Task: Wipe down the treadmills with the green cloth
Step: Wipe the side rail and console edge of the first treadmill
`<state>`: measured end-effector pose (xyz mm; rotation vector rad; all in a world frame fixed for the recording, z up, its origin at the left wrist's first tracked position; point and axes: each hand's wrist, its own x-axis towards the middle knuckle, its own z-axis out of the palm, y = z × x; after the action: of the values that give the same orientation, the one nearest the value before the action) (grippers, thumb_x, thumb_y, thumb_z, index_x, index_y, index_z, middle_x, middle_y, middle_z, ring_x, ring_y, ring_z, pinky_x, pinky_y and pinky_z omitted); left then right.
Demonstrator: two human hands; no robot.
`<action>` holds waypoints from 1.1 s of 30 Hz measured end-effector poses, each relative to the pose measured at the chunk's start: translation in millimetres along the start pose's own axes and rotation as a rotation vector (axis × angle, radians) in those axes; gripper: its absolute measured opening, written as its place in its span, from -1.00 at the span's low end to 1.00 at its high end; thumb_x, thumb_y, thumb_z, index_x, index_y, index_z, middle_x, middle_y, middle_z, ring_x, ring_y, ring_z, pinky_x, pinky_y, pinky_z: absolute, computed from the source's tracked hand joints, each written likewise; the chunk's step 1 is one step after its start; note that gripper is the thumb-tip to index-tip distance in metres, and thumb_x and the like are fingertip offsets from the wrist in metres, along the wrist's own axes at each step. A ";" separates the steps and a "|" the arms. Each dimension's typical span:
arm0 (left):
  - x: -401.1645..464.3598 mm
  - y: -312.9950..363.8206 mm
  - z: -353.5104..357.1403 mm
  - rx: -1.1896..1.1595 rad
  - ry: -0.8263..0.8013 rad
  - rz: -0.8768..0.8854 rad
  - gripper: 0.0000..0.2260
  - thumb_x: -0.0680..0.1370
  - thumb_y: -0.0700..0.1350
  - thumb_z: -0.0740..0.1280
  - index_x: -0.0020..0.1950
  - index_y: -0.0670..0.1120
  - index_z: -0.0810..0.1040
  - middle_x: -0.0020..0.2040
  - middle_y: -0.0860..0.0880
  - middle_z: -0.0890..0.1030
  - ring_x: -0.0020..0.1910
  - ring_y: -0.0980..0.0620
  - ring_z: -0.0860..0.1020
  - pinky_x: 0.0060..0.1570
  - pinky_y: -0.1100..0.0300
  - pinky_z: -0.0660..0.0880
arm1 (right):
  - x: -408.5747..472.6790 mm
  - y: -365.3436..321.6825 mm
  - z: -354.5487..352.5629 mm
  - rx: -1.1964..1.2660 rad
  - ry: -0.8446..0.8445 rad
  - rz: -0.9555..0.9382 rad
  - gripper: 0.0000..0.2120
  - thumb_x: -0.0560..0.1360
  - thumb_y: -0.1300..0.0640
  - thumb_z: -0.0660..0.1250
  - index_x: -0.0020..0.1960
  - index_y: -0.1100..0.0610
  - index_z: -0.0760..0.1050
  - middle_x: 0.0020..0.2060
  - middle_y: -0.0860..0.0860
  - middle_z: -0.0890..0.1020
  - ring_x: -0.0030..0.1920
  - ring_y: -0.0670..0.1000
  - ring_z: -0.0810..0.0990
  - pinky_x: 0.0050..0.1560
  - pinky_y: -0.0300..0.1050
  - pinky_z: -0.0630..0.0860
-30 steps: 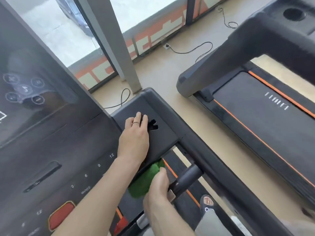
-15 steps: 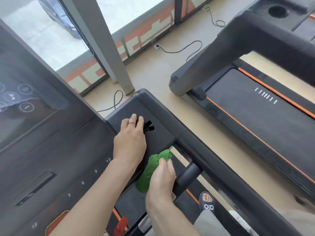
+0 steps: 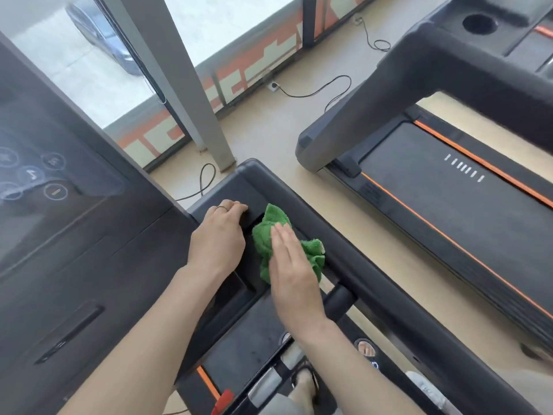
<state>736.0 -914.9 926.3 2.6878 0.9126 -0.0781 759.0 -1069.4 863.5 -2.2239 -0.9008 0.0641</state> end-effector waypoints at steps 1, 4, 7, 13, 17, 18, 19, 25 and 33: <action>2.1 -1.6 -2.7 -0.084 -0.005 -0.016 -0.57 0.64 -0.27 0.07 0.46 0.02 0.41 0.41 0.05 0.46 0.36 0.02 0.41 0.14 -0.03 0.52 | 5.6 -1.4 2.0 -0.019 0.005 0.003 -0.55 0.59 0.36 0.25 0.47 0.29 0.37 0.44 0.18 0.43 0.49 0.11 0.36 0.46 0.01 0.35; -1.9 -3.4 -14.9 -0.434 0.060 -0.167 -0.66 0.66 -0.25 0.09 0.39 -0.04 0.44 0.30 -0.04 0.56 0.24 0.03 0.53 0.23 0.01 0.49 | -11.4 -8.0 6.8 -0.148 -0.065 -0.182 -0.52 0.55 0.35 0.28 0.47 0.27 0.39 0.45 0.15 0.44 0.48 0.11 0.38 0.48 0.02 0.32; -14.5 -8.2 -22.6 -0.488 0.163 -0.178 -0.68 0.68 -0.22 0.09 0.38 -0.04 0.45 0.28 -0.01 0.55 0.23 0.08 0.53 0.20 0.14 0.44 | -13.4 4.2 -5.0 -0.175 -0.183 -0.419 -0.52 0.56 0.30 0.24 0.48 0.26 0.37 0.46 0.14 0.43 0.49 0.10 0.37 0.47 0.02 0.33; -30.6 -29.3 -16.6 -0.408 0.212 -0.162 -0.62 0.67 -0.28 0.09 0.47 -0.08 0.39 0.40 -0.05 0.48 0.30 0.01 0.47 0.19 0.27 0.33 | 99.8 6.2 15.0 -0.254 -0.075 -0.350 -0.48 0.48 0.43 0.28 0.44 0.35 0.37 0.39 0.26 0.48 0.44 0.20 0.43 0.45 0.04 0.37; -35.1 -30.2 -16.6 -0.429 0.252 -0.134 -0.59 0.65 -0.30 0.11 0.47 -0.06 0.41 0.37 -0.01 0.48 0.26 0.06 0.47 0.15 0.31 0.34 | 134.5 -26.5 44.9 -0.235 -0.157 -0.305 -0.49 0.51 0.36 0.15 0.46 0.34 0.33 0.38 0.26 0.47 0.43 0.18 0.43 0.47 -0.01 0.34; -34.3 -31.1 -18.1 -0.450 0.273 -0.142 -0.60 0.65 -0.30 0.10 0.45 -0.05 0.42 0.35 0.02 0.49 0.26 0.08 0.47 0.15 0.32 0.33 | 134.8 -35.3 49.6 -0.211 -0.180 -0.367 -0.51 0.50 0.35 0.19 0.43 0.33 0.38 0.34 0.25 0.51 0.39 0.19 0.47 0.45 0.00 0.38; -33.7 -32.4 -19.7 -0.471 0.301 -0.147 -0.61 0.65 -0.30 0.10 0.42 -0.05 0.44 0.33 0.04 0.50 0.25 0.10 0.46 0.14 0.34 0.32 | 132.2 -41.6 52.1 -0.174 -0.198 -0.446 -0.55 0.49 0.36 0.23 0.38 0.33 0.42 0.29 0.25 0.54 0.35 0.20 0.51 0.42 0.01 0.41; -38.7 -40.1 -23.6 -0.497 0.374 -0.127 -0.65 0.64 -0.31 0.10 0.35 -0.08 0.47 0.24 0.06 0.51 0.15 0.18 0.48 0.08 0.50 0.30 | 102.5 -5.9 18.8 -0.181 -0.388 -0.853 -0.55 0.64 0.19 0.18 0.50 0.27 0.34 0.48 0.18 0.40 0.51 0.14 0.32 0.54 0.01 0.21; -39.3 -34.6 -14.3 -0.456 0.337 -0.121 -0.67 0.64 -0.29 0.11 0.34 -0.07 0.47 0.29 0.02 0.50 0.20 0.02 0.51 0.10 0.26 0.39 | 122.6 -9.7 25.2 -0.245 -0.189 -0.694 -0.67 0.64 0.20 0.17 0.32 0.29 0.52 0.26 0.22 0.57 0.19 0.23 0.56 0.31 0.07 0.45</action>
<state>683.2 -907.6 936.5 2.2523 1.0389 0.5095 838.3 -973.0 877.0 -2.0157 -1.8183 -0.1721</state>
